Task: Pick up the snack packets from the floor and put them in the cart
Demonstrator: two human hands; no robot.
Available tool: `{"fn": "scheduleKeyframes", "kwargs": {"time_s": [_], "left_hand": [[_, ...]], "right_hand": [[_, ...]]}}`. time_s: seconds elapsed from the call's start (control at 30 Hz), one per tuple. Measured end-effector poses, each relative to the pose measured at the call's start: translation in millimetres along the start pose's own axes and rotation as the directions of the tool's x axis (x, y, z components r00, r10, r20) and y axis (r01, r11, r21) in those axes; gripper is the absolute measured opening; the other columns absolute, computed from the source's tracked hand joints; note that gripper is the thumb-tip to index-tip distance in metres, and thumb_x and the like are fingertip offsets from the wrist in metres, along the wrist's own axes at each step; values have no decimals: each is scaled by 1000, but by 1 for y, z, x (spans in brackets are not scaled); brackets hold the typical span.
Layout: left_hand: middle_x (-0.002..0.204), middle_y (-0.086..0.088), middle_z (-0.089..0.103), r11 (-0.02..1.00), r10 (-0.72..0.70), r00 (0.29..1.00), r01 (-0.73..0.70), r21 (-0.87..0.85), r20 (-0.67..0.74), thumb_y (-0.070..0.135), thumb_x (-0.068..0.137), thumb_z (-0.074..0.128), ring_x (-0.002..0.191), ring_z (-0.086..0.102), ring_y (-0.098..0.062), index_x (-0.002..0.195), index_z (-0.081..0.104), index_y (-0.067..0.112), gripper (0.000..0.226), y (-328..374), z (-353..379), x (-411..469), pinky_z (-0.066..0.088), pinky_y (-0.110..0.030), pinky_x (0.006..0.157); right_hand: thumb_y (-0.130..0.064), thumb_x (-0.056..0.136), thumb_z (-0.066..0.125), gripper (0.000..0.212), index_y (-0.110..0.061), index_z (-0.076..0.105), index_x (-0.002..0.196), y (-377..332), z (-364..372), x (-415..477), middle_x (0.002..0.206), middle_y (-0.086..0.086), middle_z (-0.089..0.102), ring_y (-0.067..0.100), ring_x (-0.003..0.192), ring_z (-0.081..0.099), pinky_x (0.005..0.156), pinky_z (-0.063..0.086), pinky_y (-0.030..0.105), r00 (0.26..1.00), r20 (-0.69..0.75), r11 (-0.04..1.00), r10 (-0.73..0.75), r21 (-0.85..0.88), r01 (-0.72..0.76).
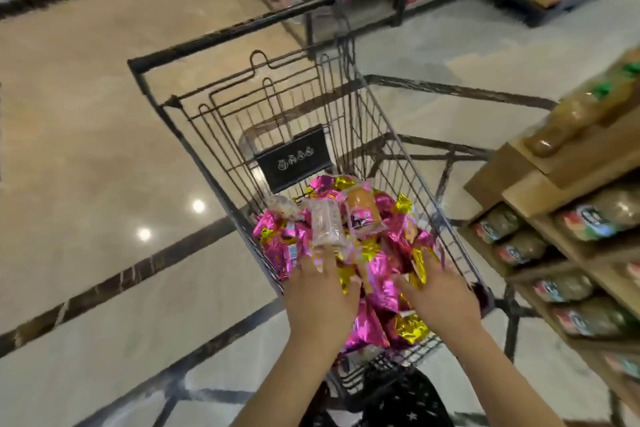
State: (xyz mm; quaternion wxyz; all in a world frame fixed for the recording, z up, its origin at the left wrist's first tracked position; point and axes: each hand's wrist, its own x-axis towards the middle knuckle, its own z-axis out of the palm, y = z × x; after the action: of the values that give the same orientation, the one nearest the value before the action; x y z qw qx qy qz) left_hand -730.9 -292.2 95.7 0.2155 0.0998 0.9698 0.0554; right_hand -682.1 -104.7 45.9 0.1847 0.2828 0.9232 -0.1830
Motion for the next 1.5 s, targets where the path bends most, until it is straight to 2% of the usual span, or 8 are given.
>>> {"fn": "scheduleKeyframes", "kwargs": {"time_s": [0.13, 0.23, 0.47, 0.67, 0.9, 1.1, 1.27, 1.5], "left_hand": [[144, -14, 43, 960, 258, 964, -263, 92, 61, 58, 98, 36, 127, 46, -34, 155, 20, 20, 70, 2, -1, -15, 42, -42, 101], [141, -14, 45, 864, 450, 879, -473, 173, 156, 59, 97, 38, 128, 44, -33, 154, 20, 19, 73, 20, 10, -28, 41, -41, 101], [155, -14, 27, 445, 808, 472, -881, 160, 353, 59, 94, 24, 141, 28, -32, 156, 16, 23, 73, 108, 53, -107, 30, -39, 112], [160, -11, 20, 90, 874, 118, -993, 82, 471, 55, 101, 31, 145, 21, -28, 157, 14, 24, 66, 170, 104, -219, 21, -37, 116], [159, -10, 24, -210, 813, -159, -977, 27, 561, 54, 101, 33, 144, 23, -27, 156, 16, 26, 64, 212, 180, -379, 24, -35, 114], [158, -12, 25, -418, 679, -270, -907, 56, 683, 55, 101, 33, 142, 26, -29, 157, 8, 25, 68, 233, 240, -499, 27, -35, 112], [162, -13, 16, -458, 624, -306, -889, 20, 719, 60, 100, 32, 148, 17, -29, 158, 5, 29, 71, 242, 276, -566, 22, -36, 116], [163, -11, 15, -485, 607, -332, -874, 6, 722, 64, 97, 34, 150, 13, -30, 157, 2, 33, 75, 303, 301, -609, 20, -40, 118]], "right_hand": [[-76, 85, 38, 87, -28, 16, 154, 30, 26, -64, 123, 16, 57, 35, 115, 54, 88, 48, 40, 958, -15, 952, 287, 119, -283], [-73, 89, 36, 81, -29, 16, 154, 60, 42, -121, 123, 14, 55, 33, 116, 52, 88, 48, 38, 872, -28, 863, 489, 161, -478], [-69, 90, 37, 80, -26, 16, 154, 134, 64, -271, 135, 15, 48, 32, 122, 48, 90, 50, 38, 590, -73, 580, 804, 313, -752], [-68, 91, 38, 77, -28, 17, 153, 173, 103, -399, 128, 13, 48, 32, 118, 46, 87, 49, 38, 307, -2, 269, 952, 490, -829], [-70, 91, 35, 79, -28, 11, 154, 216, 165, -548, 136, 12, 44, 30, 124, 43, 91, 45, 37, 12, 153, -81, 988, 588, -805], [-69, 91, 36, 81, -28, 9, 155, 247, 207, -653, 134, 10, 43, 29, 122, 43, 92, 46, 37, -158, 232, -271, 960, 620, -736], [-70, 90, 36, 83, -27, 7, 155, 263, 228, -711, 141, 12, 40, 30, 128, 39, 96, 42, 38, -257, 297, -392, 920, 640, -661], [-70, 90, 37, 82, -29, 7, 155, 327, 229, -736, 142, 11, 39, 29, 129, 40, 97, 40, 38, -271, 342, -436, 900, 683, -586]]}}
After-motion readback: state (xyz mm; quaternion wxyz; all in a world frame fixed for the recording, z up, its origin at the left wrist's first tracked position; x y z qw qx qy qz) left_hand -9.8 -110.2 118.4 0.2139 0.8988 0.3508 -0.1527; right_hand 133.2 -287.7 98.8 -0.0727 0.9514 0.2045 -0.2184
